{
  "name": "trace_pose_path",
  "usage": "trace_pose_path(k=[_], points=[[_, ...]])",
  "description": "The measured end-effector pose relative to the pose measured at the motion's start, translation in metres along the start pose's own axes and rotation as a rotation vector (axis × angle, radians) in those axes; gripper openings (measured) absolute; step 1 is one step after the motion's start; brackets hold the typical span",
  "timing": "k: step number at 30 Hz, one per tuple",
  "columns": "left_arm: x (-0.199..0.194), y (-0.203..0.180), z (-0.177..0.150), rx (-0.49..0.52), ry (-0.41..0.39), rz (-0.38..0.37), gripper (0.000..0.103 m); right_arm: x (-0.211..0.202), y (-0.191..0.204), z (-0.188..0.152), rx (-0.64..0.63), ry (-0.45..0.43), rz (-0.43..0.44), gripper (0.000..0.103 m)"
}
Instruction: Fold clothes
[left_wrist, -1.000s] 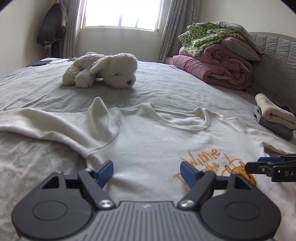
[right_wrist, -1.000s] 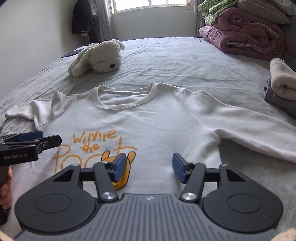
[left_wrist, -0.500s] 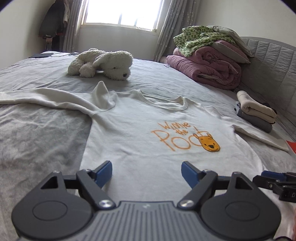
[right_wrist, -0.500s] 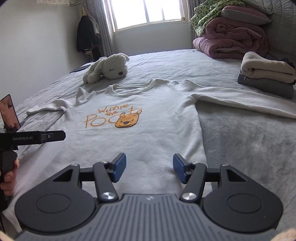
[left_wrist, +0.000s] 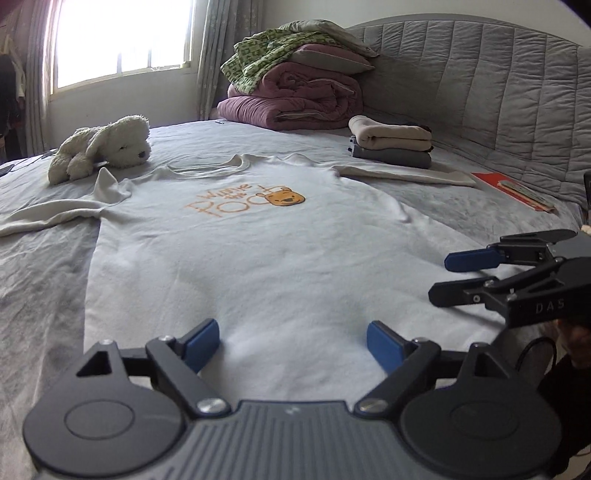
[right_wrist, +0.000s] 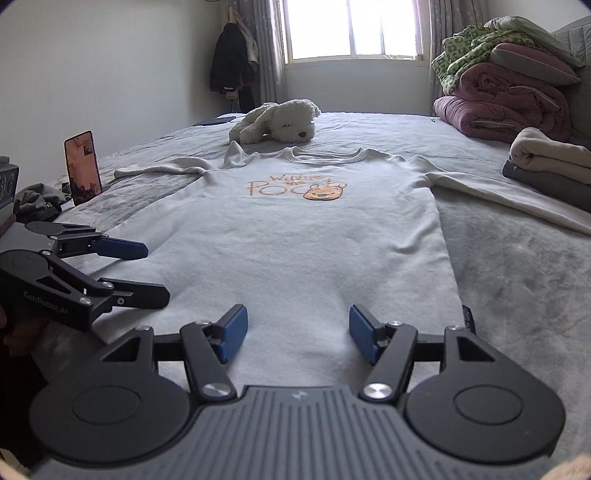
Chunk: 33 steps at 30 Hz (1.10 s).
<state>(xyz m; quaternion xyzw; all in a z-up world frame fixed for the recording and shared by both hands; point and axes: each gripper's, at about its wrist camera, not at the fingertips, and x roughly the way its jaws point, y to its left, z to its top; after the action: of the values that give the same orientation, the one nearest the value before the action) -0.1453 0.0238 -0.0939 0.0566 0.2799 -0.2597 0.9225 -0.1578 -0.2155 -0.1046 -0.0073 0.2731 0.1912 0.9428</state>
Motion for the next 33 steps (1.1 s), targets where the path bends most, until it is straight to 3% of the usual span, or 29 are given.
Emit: trace_pose_path(k=[6, 12, 16, 23, 33], points=[[-0.014, 0.012, 0.011, -0.046, 0.069, -0.076, 0.088, -0.019, -0.016, 0.002, 0.047, 0.037, 0.023, 0.065], [-0.01, 0.032, 0.045, -0.188, 0.047, -0.117, 0.088, -0.018, -0.051, 0.028, 0.188, 0.028, -0.084, 0.065], [0.004, 0.035, 0.07, -0.193, 0.037, -0.083, 0.088, -0.015, -0.081, 0.052, 0.321, 0.012, -0.131, 0.066], [0.034, 0.031, 0.11, -0.167, 0.056, -0.018, 0.09, -0.004, -0.112, 0.089, 0.317, 0.007, -0.231, 0.067], [0.074, 0.053, 0.137, -0.272, 0.091, 0.08, 0.094, 0.034, -0.174, 0.095, 0.653, 0.003, -0.29, 0.067]])
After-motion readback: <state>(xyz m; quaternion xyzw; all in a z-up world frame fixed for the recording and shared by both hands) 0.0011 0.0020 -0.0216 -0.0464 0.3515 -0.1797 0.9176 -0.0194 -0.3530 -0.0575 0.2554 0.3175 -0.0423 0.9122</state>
